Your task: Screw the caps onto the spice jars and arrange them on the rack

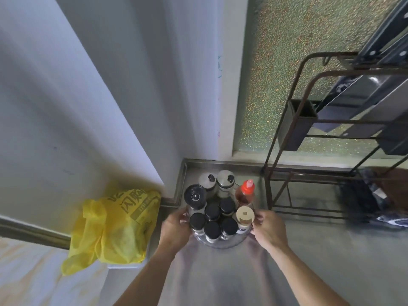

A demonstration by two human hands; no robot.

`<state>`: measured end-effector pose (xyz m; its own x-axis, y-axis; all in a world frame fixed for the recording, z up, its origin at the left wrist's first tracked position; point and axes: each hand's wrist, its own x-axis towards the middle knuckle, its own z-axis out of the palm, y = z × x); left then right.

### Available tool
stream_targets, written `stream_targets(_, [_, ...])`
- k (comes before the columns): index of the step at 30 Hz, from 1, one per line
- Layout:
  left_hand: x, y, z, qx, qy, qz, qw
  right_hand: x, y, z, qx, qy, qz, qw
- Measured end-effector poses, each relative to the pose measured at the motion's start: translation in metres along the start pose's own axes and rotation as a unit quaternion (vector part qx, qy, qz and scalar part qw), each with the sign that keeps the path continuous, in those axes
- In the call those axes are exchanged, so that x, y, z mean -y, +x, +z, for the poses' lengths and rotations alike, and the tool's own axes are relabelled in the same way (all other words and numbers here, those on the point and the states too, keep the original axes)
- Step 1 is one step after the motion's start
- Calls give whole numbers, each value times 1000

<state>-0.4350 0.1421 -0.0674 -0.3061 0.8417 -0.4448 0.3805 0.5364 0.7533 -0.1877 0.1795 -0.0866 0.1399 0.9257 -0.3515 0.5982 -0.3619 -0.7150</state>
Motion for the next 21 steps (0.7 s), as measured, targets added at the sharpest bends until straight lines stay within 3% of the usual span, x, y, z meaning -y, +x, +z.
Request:
stream_targets(4, [-12, 34, -6, -18, 28, 21, 999, 20, 29, 12, -52, -80, -17, 995])
stream_targets(11, [-6, 64, 2, -56, 100, 53, 992, 28, 53, 26, -86, -108, -27, 990])
stream_targets(17, [-1, 53, 7, -75, 99, 142, 982, 29, 47, 28, -96, -118, -47, 987])
stream_targets(21, [19, 31, 13, -111, 152, 224, 956, 21, 10, 31, -118, -90, -90, 985])
